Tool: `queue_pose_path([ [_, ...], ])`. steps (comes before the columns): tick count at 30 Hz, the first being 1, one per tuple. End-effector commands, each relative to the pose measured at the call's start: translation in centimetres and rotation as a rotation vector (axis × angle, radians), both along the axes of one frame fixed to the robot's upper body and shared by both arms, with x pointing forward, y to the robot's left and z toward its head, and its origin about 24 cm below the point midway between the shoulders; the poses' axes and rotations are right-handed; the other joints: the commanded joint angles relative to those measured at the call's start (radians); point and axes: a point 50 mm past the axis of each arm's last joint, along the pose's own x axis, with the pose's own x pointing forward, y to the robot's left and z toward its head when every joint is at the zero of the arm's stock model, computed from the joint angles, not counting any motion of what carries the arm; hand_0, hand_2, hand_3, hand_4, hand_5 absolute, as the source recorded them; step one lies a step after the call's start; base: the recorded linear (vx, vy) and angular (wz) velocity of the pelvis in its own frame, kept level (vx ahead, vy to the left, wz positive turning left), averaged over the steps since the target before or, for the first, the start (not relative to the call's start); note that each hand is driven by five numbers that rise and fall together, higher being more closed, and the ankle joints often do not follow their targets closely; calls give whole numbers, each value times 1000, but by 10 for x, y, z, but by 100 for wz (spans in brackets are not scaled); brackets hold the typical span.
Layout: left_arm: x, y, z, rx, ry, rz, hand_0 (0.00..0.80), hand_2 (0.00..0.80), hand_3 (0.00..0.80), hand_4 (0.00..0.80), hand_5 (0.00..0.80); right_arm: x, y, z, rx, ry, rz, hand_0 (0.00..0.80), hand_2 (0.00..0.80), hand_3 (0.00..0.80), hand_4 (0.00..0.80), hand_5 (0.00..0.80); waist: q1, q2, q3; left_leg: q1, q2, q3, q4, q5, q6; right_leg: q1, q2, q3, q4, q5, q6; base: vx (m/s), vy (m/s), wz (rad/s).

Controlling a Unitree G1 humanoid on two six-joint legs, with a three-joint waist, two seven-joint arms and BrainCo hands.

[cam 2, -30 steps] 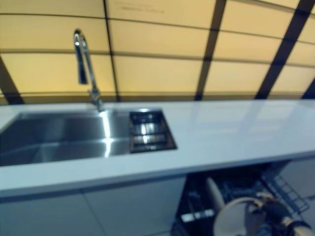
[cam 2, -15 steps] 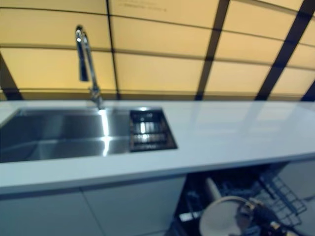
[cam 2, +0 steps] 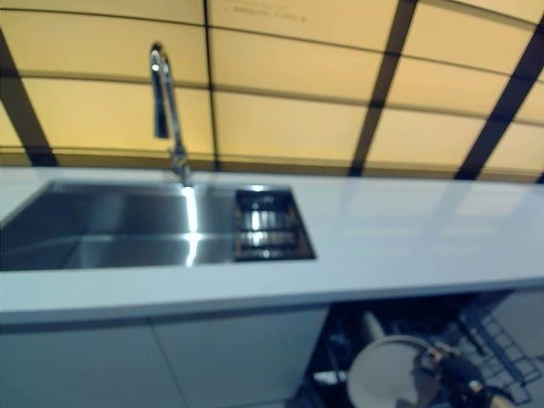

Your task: Take plates into dishwasher

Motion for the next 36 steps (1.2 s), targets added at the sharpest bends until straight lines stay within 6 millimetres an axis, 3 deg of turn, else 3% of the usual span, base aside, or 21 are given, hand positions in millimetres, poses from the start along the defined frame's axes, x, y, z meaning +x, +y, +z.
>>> queue_pose_path([
  [1,17,7,6,36,-45,-13,0,0,0,0,0,35,-21,71,-169,-278,-11,800,800,800,800,800,4,23,33,8,-27,-64,8,-51,55,38,-1,-40,96,-43,59,0,0,0],
  [9,11,3,3,20,-49,2,0,0,0,0,0,37,-25,102,-210,-392,-20,800,800,800,800,800,-20,24,23,13,-26,-42,9,-54,54,30,2,-15,92,-34,59,0,0,0],
  [20,20,5,6,23,-74,3,0,0,0,0,0,37,-25,102,-208,-397,-90,800,800,800,800,800,-35,31,38,13,-21,-25,22,-60,67,4,-8,5,149,-44,65,-11,0,-5],
  [29,11,17,8,46,-64,34,0,0,0,0,0,27,-45,136,-343,-504,-177,800,800,800,800,800,-63,44,44,18,-24,-13,30,-67,71,-10,-17,32,168,-34,71,-21,-5,-6],
  [36,17,16,10,38,-79,27,0,0,0,0,0,19,-53,145,-387,-529,-218,800,800,800,800,800,-77,49,41,16,-28,-5,33,-72,74,-18,-21,44,165,-27,77,-11,2,-3],
])
